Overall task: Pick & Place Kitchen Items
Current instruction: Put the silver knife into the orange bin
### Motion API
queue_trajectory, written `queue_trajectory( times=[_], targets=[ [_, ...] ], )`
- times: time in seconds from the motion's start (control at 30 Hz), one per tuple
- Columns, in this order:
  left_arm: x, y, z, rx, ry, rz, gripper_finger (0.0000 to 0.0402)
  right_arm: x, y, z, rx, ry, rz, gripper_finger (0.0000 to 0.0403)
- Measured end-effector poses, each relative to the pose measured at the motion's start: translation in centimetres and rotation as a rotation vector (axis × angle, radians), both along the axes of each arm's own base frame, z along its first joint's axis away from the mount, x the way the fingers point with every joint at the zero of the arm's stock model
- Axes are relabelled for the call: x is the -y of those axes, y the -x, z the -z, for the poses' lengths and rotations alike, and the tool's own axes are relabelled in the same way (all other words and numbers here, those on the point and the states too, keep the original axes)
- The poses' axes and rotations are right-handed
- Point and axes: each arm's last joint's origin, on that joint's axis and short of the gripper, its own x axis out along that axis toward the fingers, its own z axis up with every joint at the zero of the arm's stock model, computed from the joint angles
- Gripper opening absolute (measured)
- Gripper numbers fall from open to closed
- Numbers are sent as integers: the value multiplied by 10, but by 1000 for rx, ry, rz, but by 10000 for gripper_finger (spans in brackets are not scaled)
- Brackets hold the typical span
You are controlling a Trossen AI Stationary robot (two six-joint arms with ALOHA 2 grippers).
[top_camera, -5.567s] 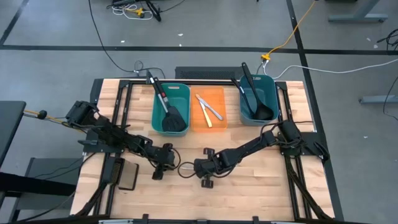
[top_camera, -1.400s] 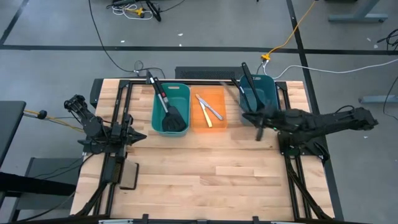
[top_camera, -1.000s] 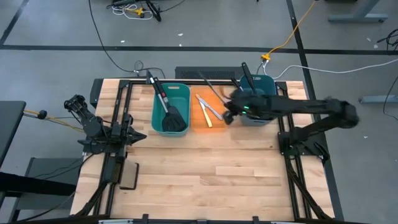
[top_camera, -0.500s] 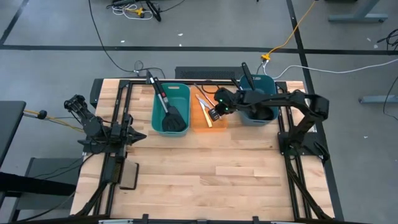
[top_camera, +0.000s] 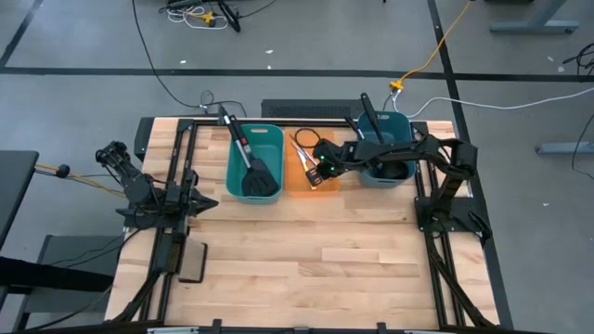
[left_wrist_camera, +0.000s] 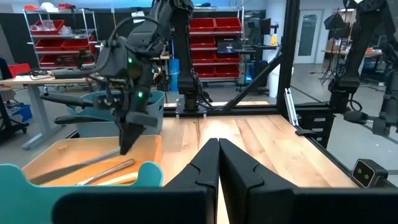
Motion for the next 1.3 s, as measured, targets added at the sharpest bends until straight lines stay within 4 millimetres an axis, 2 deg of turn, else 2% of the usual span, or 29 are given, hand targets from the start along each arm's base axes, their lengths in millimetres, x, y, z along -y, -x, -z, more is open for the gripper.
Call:
queue_trajectory(
  times=[0.27, 0.57, 0.93, 1.3],
  targets=[
    [0, 0, 0, 0, 0, 1, 8, -3, 2, 9, -87, 37, 38, 25],
    [0, 0, 0, 0, 0, 1, 16, -4, 2, 10, -78, 1, 12, 25],
    [0, 0, 0, -1, 3, 1, 11, -1, -3, 44, -177, -51, 7, 25],
    [0, 0, 0, -3, 4, 1, 17, 1, -7, 37, -169, -16, -29, 45]
  ],
)
